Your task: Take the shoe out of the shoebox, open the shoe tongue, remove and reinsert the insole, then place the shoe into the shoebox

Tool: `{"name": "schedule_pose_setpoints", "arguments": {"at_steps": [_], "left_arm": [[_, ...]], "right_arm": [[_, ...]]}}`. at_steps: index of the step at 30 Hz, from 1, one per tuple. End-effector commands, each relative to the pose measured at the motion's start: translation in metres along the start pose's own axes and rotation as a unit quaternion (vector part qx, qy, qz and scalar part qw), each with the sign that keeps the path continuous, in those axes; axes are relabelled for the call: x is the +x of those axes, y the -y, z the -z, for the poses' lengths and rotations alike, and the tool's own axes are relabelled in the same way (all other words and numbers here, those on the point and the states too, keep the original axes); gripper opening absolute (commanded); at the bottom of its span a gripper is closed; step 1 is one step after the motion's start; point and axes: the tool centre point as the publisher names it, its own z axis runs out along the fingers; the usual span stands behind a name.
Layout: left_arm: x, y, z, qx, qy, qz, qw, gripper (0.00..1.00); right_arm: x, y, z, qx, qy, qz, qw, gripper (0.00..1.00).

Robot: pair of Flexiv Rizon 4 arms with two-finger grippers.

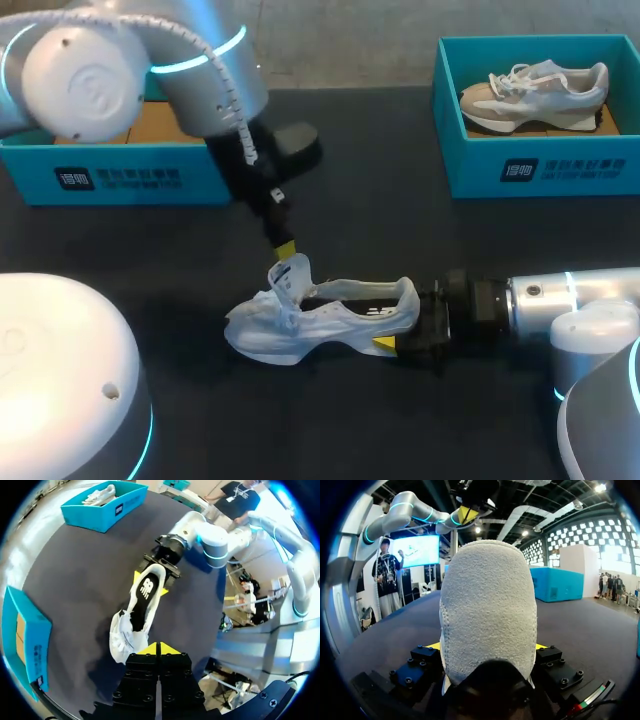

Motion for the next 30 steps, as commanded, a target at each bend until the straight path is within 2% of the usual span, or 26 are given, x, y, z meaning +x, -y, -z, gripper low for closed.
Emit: {"name": "schedule_pose_setpoints", "arguments": {"at_steps": [1, 9, 13, 30], "left_arm": [[-0.005, 0.009, -0.001, -0.039, -0.013, -0.022, 0.999, 0.00], [0.008, 0.013, -0.009, -0.069, -0.002, -0.112, 0.991, 0.00], [0.013, 0.019, -0.019, -0.109, 0.023, -0.187, 0.976, 0.00], [0.013, 0.019, -0.019, -0.109, 0.023, -0.187, 0.976, 0.00]], "right_arm": [[0.000, 0.002, 0.001, 0.001, 0.000, 0.000, 1.000, 0.00], [0.000, 0.002, 0.001, 0.001, 0.000, 0.000, 1.000, 0.00], [0.000, 0.002, 0.001, 0.001, 0.000, 0.000, 1.000, 0.00], [0.000, 0.002, 0.001, 0.001, 0.000, 0.000, 1.000, 0.00]]}}
